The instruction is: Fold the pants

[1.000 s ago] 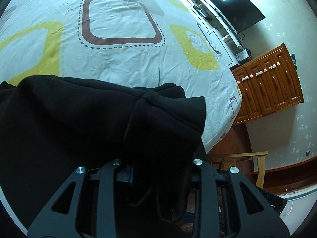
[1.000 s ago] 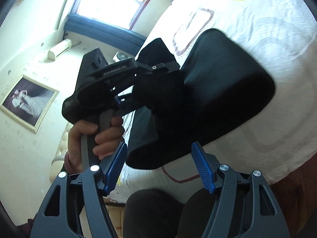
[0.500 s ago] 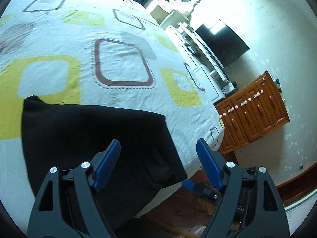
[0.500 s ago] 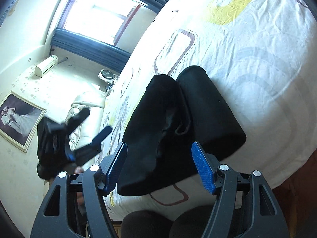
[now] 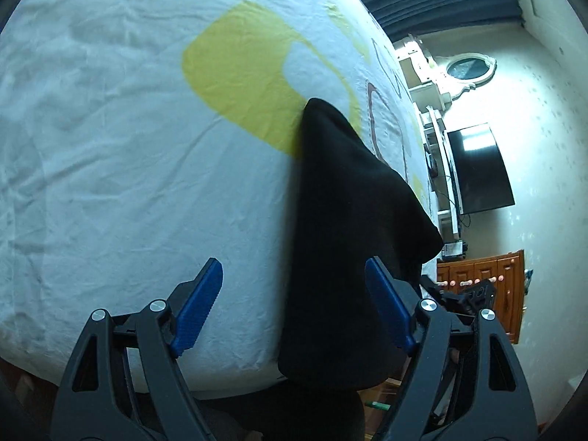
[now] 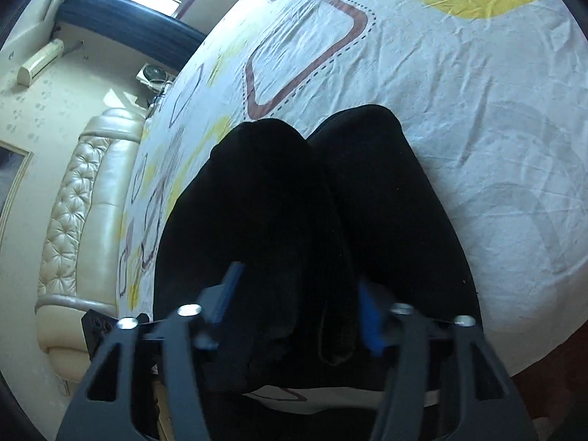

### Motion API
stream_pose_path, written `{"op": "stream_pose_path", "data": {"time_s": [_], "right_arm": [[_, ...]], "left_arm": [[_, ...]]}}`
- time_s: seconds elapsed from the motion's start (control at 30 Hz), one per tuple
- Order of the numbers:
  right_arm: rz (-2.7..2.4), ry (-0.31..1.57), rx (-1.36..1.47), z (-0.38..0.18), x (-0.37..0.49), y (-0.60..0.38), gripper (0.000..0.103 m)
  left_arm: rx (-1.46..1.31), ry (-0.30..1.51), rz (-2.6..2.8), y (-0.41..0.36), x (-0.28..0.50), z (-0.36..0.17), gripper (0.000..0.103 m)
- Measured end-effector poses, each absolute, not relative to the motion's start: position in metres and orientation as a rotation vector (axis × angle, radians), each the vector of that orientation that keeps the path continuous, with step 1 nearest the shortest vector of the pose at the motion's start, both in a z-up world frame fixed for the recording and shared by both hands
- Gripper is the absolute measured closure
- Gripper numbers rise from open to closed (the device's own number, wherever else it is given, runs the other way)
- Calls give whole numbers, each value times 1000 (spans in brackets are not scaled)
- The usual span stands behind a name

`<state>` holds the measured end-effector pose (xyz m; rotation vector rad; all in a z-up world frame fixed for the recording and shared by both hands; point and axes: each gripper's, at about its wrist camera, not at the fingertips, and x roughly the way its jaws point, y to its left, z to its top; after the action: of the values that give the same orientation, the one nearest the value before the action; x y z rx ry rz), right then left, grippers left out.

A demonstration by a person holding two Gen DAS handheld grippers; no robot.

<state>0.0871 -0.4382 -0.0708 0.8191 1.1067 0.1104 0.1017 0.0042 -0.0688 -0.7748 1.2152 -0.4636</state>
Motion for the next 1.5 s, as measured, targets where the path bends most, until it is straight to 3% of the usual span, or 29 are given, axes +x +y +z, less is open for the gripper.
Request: {"op": "stream_pose_path", "data": {"time_s": [0.17,0.27,0.33,0.53,0.63,0.8,0.87,1.13,1.23,1.37,1.43,1.47,1.5], "right_arm": [[212,1116,845,-65,88,-442,91],[228,1067,811,-44,79,-456,93],[200,1057,771,-38,74,-470,93],[136,1090,807,-75,65,-506,91],[168,1062,859,-77,61,-513,82],[202,993,973,-68,44,-530,34],[130,978,924,-58,40,-532,24],[222,1062,1185,-111,21,-531,24],[244,1051,1196,-109,20,-522,16],[244,1086,1035,-100,29,-508,19],[226,1111,966,-98,31,-505,29],[213,1125,937,-99,31,-505,40],[207,1127,928,-99,29,-506,47]], "left_arm": [[-781,1232,-473,-4,99,-75,23],[-747,1204,-513,-10,96,-66,22],[-751,1180,-537,-13,94,-62,15],[-742,1208,-587,-29,88,-72,14],[-738,1229,-602,-35,83,-78,14],[-727,1231,-631,-41,80,-81,14],[-732,1229,-648,-44,80,-82,14],[-725,1218,-671,-51,74,-88,12],[-760,1230,-707,-56,73,-89,12],[-758,1228,-711,-65,71,-90,12],[-718,1225,-718,-67,71,-89,16],[-690,1235,-704,-69,72,-90,28],[-662,1243,-692,-71,73,-89,33]]}}
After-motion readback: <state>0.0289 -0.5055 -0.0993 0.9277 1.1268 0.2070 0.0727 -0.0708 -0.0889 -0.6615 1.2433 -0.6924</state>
